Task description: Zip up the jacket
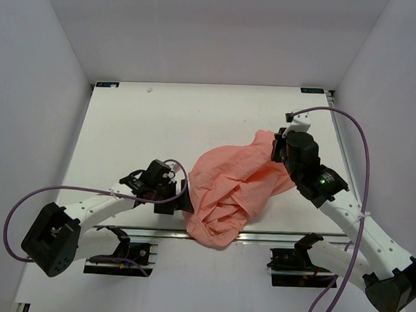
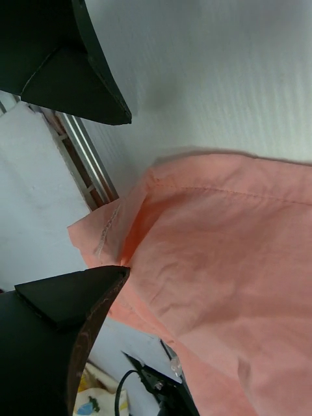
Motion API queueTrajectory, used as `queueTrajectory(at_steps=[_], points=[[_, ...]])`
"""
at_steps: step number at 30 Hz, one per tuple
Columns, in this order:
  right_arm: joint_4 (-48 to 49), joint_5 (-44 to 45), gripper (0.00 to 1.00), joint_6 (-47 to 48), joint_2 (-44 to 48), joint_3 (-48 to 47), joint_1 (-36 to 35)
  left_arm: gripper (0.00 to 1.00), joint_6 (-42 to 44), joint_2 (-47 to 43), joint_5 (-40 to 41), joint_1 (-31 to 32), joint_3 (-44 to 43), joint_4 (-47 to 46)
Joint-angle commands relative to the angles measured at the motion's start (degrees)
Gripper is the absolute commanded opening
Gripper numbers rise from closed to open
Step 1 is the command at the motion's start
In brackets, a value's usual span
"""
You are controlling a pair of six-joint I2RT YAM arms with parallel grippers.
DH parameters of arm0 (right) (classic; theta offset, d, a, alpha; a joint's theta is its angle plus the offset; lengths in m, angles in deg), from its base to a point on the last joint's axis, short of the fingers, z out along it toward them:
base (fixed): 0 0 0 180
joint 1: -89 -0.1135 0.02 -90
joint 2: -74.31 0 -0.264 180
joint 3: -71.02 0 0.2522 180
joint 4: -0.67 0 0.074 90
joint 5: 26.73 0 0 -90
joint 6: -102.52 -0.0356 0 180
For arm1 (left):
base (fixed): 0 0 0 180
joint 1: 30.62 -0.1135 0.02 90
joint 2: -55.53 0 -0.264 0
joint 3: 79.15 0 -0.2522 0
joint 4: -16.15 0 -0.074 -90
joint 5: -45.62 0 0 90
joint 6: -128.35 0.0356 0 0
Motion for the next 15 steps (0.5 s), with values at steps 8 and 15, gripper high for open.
queueTrajectory(at_steps=[8,15], points=[[1.69,1.65,0.00,-1.16,0.35,1.49,0.02,0.51,-4.81,6.79,-8.04,4.30,1.90,-16.25],[2.83,8.57,0.00,0.07,-0.80,0.09,0.02,0.00,-1.48,7.68,8.62,4.31,-12.67,-10.91]])
